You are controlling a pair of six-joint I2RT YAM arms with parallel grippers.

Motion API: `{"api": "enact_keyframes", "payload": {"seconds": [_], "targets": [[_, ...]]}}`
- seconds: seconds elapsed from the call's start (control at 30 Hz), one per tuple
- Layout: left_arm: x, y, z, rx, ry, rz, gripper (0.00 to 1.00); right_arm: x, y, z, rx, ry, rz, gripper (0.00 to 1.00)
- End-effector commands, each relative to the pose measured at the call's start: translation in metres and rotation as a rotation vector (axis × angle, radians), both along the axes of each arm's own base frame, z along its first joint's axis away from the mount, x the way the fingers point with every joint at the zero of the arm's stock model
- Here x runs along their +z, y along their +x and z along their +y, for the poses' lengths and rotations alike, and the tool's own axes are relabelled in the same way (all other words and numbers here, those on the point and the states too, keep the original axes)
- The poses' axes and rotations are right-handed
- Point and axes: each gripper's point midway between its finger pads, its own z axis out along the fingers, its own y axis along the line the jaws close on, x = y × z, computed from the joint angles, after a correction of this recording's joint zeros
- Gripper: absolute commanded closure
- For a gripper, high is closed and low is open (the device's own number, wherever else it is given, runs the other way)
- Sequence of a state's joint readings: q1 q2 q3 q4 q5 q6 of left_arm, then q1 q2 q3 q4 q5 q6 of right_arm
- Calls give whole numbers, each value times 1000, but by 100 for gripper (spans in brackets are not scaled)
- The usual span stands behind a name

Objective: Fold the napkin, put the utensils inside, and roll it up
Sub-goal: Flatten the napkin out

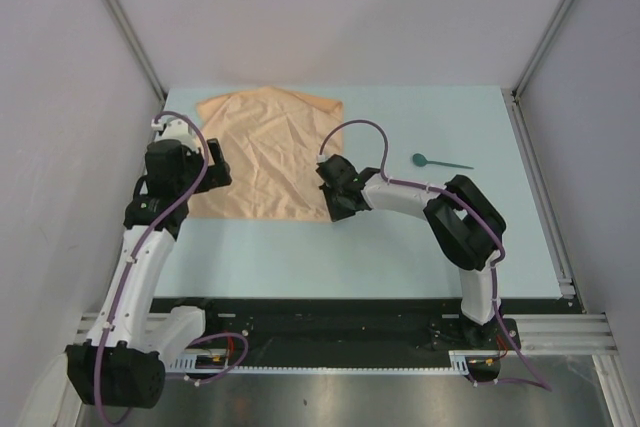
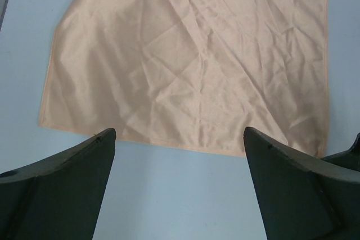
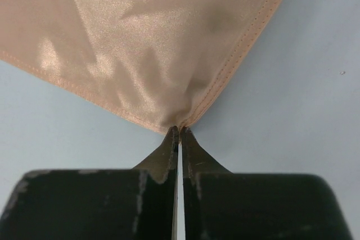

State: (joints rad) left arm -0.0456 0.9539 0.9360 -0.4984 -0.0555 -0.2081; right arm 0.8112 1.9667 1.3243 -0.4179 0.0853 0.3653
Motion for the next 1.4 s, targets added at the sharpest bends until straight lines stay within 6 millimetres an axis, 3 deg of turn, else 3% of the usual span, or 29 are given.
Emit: {"api": "enact_keyframes", "payload": {"seconds": [0.0, 0.1, 0.13, 0.2, 0.23, 0.37, 0.47, 0.57, 0.63, 0.7, 0.73, 0.77, 0.8, 0.93, 1.0, 1.03, 1.1, 1.13, 1.23, 1.37], "targets": [[5, 5, 4, -2, 9, -37, 0, -16, -20, -10, 11, -53, 76, 100], [7, 3, 6, 5, 12, -45, 0, -20, -39, -36, -19, -115, 112, 100], [8, 2, 7, 8, 12, -49, 0, -11, -45, -42, -30, -112, 108, 100], [8, 1, 7, 10, 11, -54, 0, -19, -71, -73, -70, -177, 159, 100], [10, 0, 7, 9, 9, -62, 0, -11, -78, -79, -83, -173, 152, 100], [11, 0, 4, -5, -1, -68, 0, -6, -129, -122, -154, -250, 229, 100], [12, 0, 3, -10, -8, -69, 0, 4, -157, -130, -174, -238, 263, 100], [11, 0, 3, -13, -6, -68, 0, 20, -165, -124, -172, -191, 276, 100], [10, 0, 3, -13, -6, -65, 0, 36, -157, -118, -164, -168, 250, 72], [8, 0, 2, -14, -7, -58, 0, 68, -126, -102, -148, -102, 161, 48], [7, 0, 2, -17, -5, -55, 0, 78, -113, -97, -146, -82, 131, 42], [4, 0, 2, -17, -5, -46, 0, 99, -92, -87, -116, -41, 66, 37], [4, 0, 2, -17, -3, -46, 0, 101, -73, -90, -141, -38, 52, 33], [-1, 1, 1, -27, -2, -40, 0, 115, 10, -84, -165, 44, -65, 31], [-1, 1, 1, -29, 2, -40, 0, 120, 43, -77, -144, 97, -89, 30], [-3, 2, 1, -30, 4, -37, 0, 103, 69, -82, -174, 99, -86, 30], [-7, 2, 1, -31, 5, -22, 0, 109, 99, -77, -163, 149, -110, 29], [-9, 2, 2, -31, 9, -14, 0, 92, 119, -82, -177, 136, -108, 29], [-14, 3, 2, -33, 13, 3, 0, 76, 159, -92, -215, 147, -118, 28], [-19, 5, 3, -30, 22, 17, 0, 54, 185, -102, -270, 188, -82, 28]]}}
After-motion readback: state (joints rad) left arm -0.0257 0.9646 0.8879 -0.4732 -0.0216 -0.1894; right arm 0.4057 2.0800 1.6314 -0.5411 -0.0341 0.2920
